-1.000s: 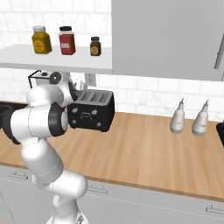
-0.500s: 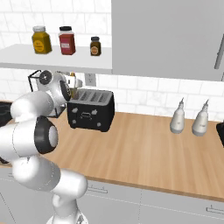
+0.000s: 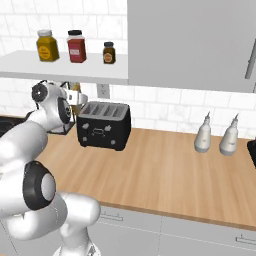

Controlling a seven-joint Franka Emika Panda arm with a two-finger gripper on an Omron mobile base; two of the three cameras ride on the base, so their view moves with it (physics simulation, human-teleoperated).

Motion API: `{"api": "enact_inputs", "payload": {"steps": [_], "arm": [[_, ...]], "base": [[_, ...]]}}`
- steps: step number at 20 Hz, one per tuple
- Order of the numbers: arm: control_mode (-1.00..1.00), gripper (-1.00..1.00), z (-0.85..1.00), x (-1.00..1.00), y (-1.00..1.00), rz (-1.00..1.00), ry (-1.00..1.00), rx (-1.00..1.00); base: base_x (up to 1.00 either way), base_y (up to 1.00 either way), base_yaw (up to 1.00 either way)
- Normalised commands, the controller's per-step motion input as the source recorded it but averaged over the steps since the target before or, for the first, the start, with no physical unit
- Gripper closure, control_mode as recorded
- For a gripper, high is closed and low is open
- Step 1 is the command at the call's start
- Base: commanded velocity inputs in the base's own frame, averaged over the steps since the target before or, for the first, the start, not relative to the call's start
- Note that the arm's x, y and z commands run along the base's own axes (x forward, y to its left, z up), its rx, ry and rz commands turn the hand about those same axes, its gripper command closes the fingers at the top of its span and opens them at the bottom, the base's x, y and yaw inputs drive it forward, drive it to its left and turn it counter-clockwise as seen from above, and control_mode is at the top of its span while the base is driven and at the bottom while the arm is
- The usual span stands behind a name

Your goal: Start the toaster. Once the lever pops up, take the bread to the plate on the dining counter.

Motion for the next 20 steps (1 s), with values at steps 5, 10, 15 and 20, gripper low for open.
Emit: {"api": "enact_inputs", "payload": {"steps": [5, 10, 15, 20], "arm": [[-1.0, 1.0, 0.29, -0.37, 0.0, -0.03, 0.0, 0.0], [-1.0, 1.0, 0.17, -0.25, -0.14, -0.02, 0.0, 0.0], [-1.0, 1.0, 0.03, -0.14, -0.03, 0.0, 0.01, 0.0], [-1.0, 1.0, -0.1, -0.41, 0.03, -0.02, 0.01, 0.0]], "base": [[0.0, 0.0, 0.0], [0.0, 0.0, 0.0], [0.0, 0.0, 0.0], [0.0, 0.0, 0.0]]}}
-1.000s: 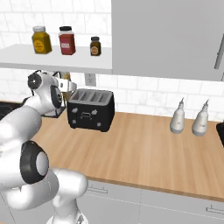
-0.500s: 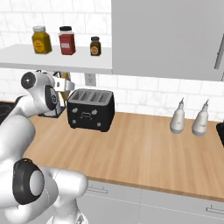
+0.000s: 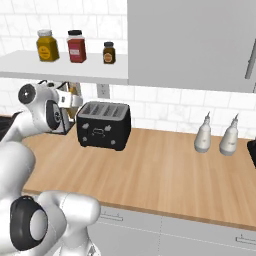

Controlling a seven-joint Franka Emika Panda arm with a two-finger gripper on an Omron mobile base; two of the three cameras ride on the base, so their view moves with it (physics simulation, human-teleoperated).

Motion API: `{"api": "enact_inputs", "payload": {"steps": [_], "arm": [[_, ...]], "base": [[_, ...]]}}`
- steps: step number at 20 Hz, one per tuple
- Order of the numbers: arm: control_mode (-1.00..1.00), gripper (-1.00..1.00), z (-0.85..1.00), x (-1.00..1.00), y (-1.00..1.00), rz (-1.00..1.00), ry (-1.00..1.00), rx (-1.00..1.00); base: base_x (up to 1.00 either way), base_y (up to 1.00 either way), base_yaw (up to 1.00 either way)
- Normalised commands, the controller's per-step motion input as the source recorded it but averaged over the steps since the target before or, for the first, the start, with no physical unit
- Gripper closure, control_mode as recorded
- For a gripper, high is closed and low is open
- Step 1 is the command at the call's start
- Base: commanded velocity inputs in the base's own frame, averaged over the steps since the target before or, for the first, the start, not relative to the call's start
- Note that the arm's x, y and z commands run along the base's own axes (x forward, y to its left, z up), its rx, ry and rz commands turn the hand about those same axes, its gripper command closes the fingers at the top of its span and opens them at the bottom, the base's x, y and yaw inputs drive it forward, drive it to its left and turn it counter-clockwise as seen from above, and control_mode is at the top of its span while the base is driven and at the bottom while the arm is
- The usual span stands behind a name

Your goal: Start the toaster. Once the lever pops up, take the bread to the plate on the dining counter.

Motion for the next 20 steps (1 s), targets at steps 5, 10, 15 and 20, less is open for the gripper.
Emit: {"api": "enact_inputs", "payload": {"steps": [5, 10, 15, 20], "arm": [[-1.0, 1.0, -0.01, -0.96, 0.0, -0.01, -0.06, 0.0], [-1.0, 1.0, 0.24, -1.0, 0.0, -0.03, 0.0, 0.0], [-1.0, 1.0, 0.3, -0.96, 0.0, -0.1, 0.19, 0.01], [-1.0, 1.0, 0.24, -0.63, 0.0, -0.13, 0.28, 0.02]], "base": [[0.0, 0.0, 0.0], [0.0, 0.0, 0.0], [0.0, 0.0, 0.0], [0.0, 0.0, 0.0]]}}
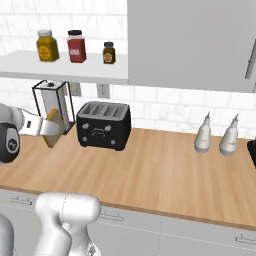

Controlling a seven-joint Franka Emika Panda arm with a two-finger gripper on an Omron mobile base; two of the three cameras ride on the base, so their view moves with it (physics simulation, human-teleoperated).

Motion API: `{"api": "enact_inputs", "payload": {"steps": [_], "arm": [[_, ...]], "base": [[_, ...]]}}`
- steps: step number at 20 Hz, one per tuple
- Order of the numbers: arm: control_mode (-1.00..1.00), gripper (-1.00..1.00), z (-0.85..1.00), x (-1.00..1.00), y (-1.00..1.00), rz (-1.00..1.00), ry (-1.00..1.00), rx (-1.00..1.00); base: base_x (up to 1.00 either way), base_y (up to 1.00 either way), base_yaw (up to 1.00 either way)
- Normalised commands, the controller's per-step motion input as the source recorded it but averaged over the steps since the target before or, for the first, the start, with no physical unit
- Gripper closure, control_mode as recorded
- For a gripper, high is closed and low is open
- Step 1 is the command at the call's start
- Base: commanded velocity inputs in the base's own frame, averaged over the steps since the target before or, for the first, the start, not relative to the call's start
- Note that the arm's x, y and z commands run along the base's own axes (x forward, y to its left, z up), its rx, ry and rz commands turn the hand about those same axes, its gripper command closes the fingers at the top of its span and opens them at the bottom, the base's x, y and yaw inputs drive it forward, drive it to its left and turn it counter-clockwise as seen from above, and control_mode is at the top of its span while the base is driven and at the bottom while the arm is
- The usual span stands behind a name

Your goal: Start the toaster. Once the lever pops up, take the bread to the plate on the dining counter.

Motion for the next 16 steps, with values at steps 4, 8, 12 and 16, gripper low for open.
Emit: {"api": "enact_inputs", "payload": {"steps": [4, 8, 12, 16], "arm": [[1.0, 1.0, 0.0, -0.05, 0.01, 0.0, 0.05, 0.0], [1.0, 1.0, 0.0, 0.0, 0.0, 0.0, 0.0, 0.0], [1.0, 1.0, 0.0, 0.0, 0.0, 0.0, 0.0, 0.0], [1.0, 1.0, 0.0, 0.0, 0.0, 0.0, 0.0, 0.0]], "base": [[0.0, 0.0, 0.0], [-0.77, 0.24, -0.01], [-1.0, 0.42, 0.06], [-0.89, 0.44, 0.62]]}}
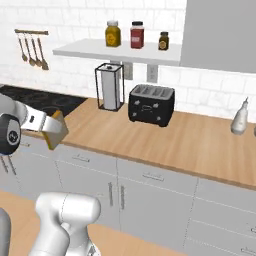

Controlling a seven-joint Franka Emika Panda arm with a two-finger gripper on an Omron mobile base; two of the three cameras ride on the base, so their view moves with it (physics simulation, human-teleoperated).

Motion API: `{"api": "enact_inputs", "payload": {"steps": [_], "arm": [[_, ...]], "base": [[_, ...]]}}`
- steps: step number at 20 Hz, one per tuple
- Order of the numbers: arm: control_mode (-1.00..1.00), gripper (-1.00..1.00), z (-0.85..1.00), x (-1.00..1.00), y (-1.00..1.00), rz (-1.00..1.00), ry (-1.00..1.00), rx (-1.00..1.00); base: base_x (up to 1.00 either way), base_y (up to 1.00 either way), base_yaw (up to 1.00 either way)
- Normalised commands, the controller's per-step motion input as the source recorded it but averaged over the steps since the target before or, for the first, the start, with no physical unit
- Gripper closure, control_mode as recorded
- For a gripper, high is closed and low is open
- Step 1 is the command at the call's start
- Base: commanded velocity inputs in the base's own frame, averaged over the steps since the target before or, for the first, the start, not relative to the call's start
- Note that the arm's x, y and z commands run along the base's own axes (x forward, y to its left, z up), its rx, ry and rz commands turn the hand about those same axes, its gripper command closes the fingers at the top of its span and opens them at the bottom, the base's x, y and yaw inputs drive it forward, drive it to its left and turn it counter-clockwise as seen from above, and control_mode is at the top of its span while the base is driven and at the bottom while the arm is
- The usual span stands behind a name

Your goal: Start the toaster. Once the lever pops up, take the bread to the plate on the dining counter.

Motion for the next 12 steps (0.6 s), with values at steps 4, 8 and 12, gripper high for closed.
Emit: {"api": "enact_inputs", "payload": {"steps": [4, 8, 12], "arm": [[1.0, 1.0, 0.0, 0.0, 0.0, 0.0, 0.0, 0.0], [1.0, 1.0, 0.0, 0.0, 0.0, 0.0, 0.0, 0.0], [1.0, 1.0, 0.0, 0.0, 0.0, 0.0, 0.0, 0.0]], "base": [[-0.41, 0.23, 0.9], [-0.16, 0.05, 1.0], [-0.04, 0.0, 1.0]]}}
